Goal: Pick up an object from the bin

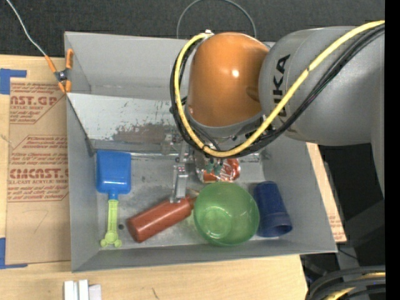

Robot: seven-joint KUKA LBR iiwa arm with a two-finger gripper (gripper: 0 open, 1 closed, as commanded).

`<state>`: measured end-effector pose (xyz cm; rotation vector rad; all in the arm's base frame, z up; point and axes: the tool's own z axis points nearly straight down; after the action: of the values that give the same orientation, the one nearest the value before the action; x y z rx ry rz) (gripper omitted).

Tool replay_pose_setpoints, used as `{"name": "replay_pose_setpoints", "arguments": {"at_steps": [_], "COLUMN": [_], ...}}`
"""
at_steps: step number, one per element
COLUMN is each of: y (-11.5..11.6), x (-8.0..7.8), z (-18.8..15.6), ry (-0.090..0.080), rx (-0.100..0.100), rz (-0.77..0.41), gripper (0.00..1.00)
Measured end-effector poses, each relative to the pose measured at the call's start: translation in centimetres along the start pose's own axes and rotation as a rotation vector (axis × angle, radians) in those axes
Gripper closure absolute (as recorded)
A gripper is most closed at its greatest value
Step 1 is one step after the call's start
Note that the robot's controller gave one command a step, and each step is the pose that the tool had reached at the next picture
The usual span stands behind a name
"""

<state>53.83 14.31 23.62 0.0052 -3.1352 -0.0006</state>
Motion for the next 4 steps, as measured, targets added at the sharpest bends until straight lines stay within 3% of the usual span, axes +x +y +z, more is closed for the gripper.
{"name": "replay_pose_setpoints", "arguments": {"at_steps": [1,2,3,4], "y": [-0.1,-0.2,0.4,0.1], "x": [-0.2,-1.0,3.2,3.0], "z": [-0.5,8.4,7.5,16.8], "ry": [-0.008,-0.008,-0.006,-0.003], "rx": [-0.001,-0.001,0.000,-0.001], "rz": [0.003,-0.066,-0.220,-0.161], "gripper": [0.00,0.00,0.00,0.00]}}
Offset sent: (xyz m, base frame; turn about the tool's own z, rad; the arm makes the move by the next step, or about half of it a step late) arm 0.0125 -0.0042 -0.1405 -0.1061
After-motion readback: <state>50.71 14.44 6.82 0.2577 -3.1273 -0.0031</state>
